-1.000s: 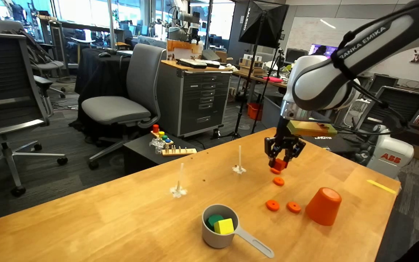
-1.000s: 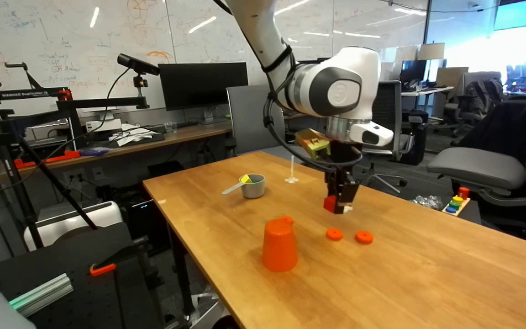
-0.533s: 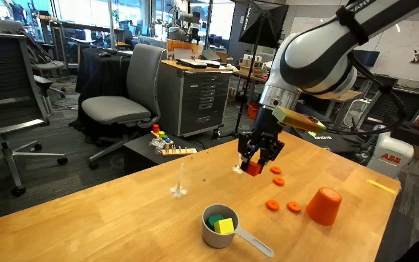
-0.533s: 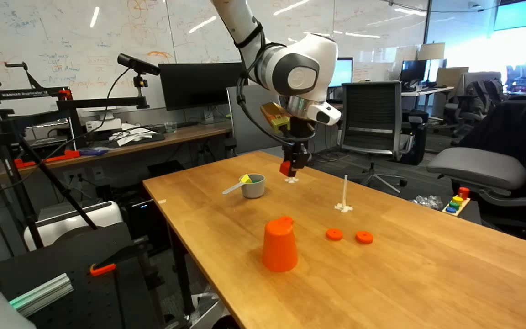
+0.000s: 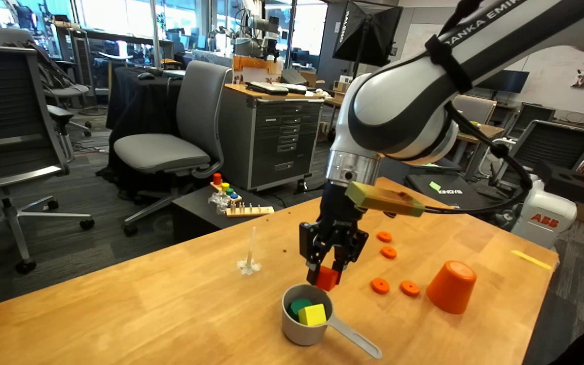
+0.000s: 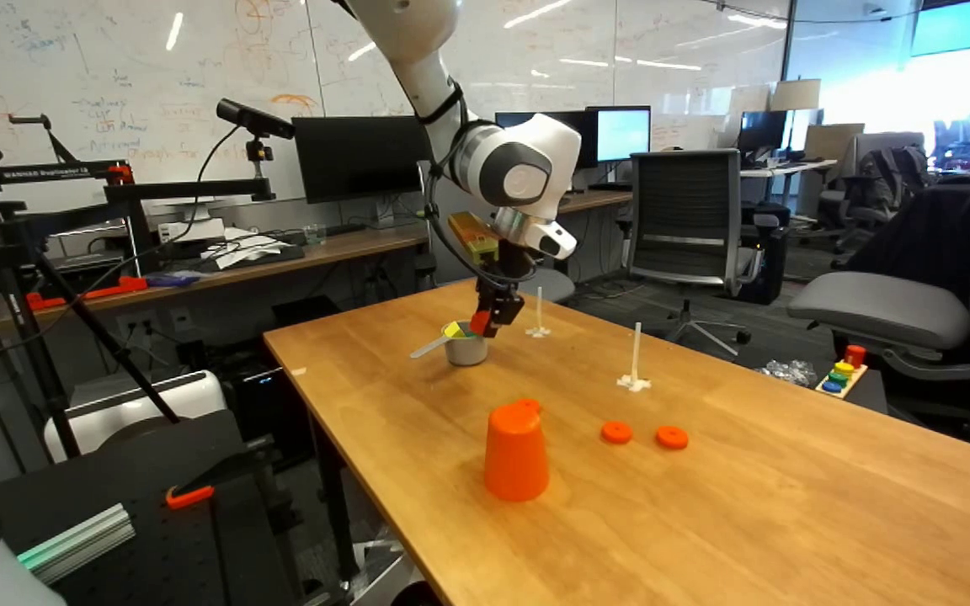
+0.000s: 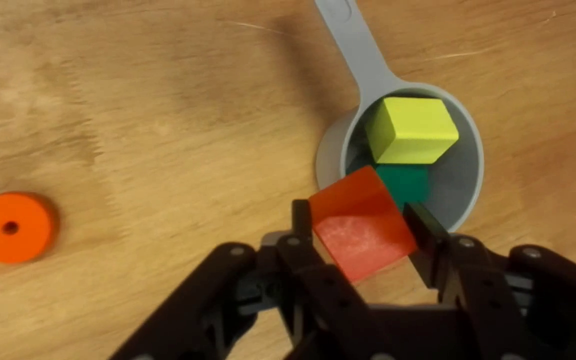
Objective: Put the blocks in the grey cup
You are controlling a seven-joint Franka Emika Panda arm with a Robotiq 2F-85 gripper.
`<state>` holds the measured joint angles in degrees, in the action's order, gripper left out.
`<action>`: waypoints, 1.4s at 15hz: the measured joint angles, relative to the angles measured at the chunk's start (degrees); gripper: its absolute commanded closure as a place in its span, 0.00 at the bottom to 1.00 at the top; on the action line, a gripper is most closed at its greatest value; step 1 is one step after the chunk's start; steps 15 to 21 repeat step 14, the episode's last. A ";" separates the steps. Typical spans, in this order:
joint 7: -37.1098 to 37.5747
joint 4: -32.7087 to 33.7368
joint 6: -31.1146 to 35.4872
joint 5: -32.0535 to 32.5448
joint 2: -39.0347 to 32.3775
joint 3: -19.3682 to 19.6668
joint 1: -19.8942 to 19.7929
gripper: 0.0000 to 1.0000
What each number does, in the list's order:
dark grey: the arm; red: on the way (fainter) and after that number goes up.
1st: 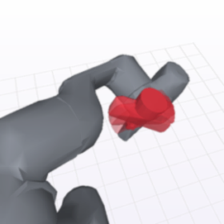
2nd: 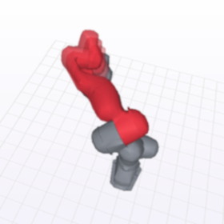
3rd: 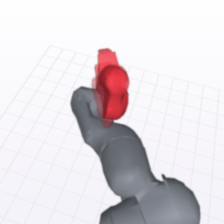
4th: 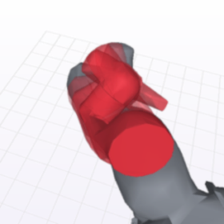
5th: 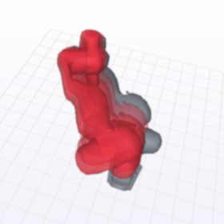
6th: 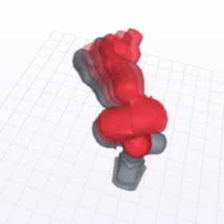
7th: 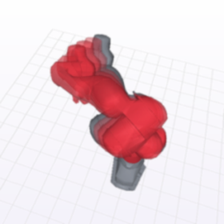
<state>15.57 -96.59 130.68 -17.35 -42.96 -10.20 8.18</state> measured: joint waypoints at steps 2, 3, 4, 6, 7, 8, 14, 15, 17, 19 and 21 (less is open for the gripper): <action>0.68 3.36 -1.16 0.05 -2.75 0.01 1.69 0.76; 1.17 4.97 -1.69 0.18 -3.96 0.04 2.48 0.33; 1.65 6.59 -2.26 0.33 -5.08 0.10 3.28 0.25; 2.82 9.48 -3.62 0.66 -6.86 0.30 4.71 0.11; 3.50 10.65 -4.30 0.99 -7.46 0.50 5.33 0.04; 4.10 11.63 -5.00 1.39 -7.92 0.74 5.83 0.00; 7.05 13.53 -7.76 3.09 -7.90 3.76 6.69 0.00; 7.05 13.53 -7.76 3.09 -7.90 3.76 6.69 0.00; 7.05 13.53 -7.76 3.09 -7.90 3.76 6.69 0.00; 7.05 13.53 -7.76 3.09 -7.90 3.76 6.69 0.00; 7.05 13.53 -7.76 3.09 -7.90 3.76 6.69 0.00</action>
